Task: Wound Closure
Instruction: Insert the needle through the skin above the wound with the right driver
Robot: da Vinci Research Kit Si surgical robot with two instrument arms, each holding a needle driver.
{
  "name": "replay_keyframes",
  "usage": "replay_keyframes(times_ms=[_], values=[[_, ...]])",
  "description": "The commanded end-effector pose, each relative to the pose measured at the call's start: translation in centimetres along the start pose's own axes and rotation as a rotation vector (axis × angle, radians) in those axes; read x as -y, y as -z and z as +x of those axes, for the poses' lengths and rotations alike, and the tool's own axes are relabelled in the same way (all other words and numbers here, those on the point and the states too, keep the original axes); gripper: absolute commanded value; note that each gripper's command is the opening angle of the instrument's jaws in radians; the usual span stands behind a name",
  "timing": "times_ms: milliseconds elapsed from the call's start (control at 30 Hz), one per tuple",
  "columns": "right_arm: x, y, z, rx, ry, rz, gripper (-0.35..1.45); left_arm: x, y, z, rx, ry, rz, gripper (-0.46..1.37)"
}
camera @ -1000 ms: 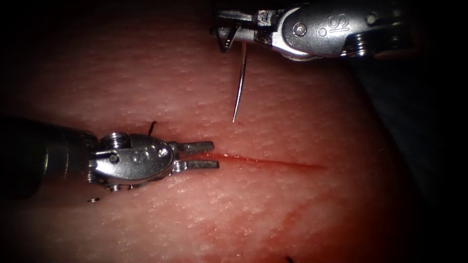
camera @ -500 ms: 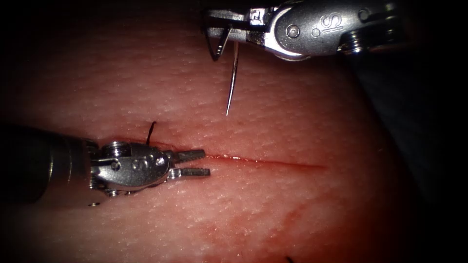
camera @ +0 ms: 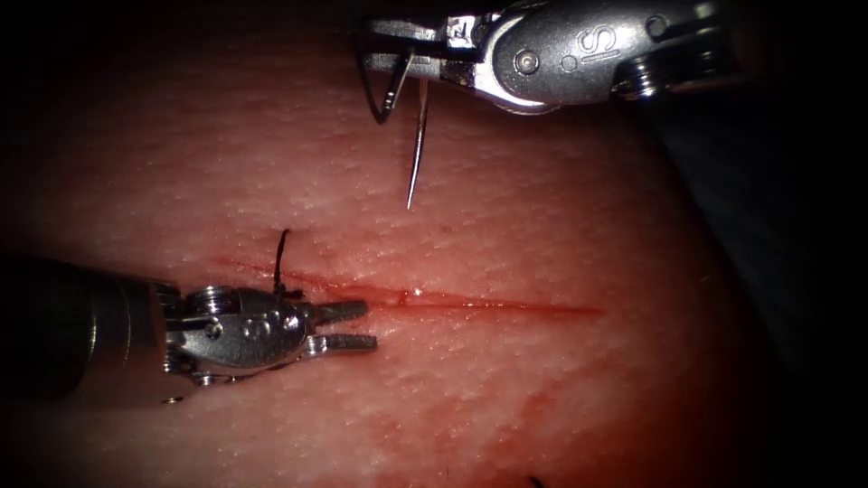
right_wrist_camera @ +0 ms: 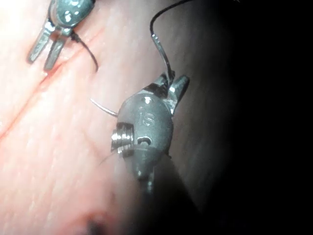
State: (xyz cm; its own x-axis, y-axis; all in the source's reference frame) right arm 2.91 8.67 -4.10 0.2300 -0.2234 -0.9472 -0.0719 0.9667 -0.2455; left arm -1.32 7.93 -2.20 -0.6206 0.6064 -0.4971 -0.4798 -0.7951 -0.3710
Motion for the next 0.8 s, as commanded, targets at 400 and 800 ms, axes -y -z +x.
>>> replay_keyframes(times_ms=[400, 800], values=[[0.15, -0.15, -0.13, -0.005, 0.063, -0.013, -0.35, -0.08, -0.09, -0.26, 0.074, 0.011, -0.034, 0.19], [0.33, -0.2, -0.26, -0.004, 0.085, -0.013, -0.35, -0.17, -0.02, -0.33, 0.108, 0.015, -0.047, 0.18]])
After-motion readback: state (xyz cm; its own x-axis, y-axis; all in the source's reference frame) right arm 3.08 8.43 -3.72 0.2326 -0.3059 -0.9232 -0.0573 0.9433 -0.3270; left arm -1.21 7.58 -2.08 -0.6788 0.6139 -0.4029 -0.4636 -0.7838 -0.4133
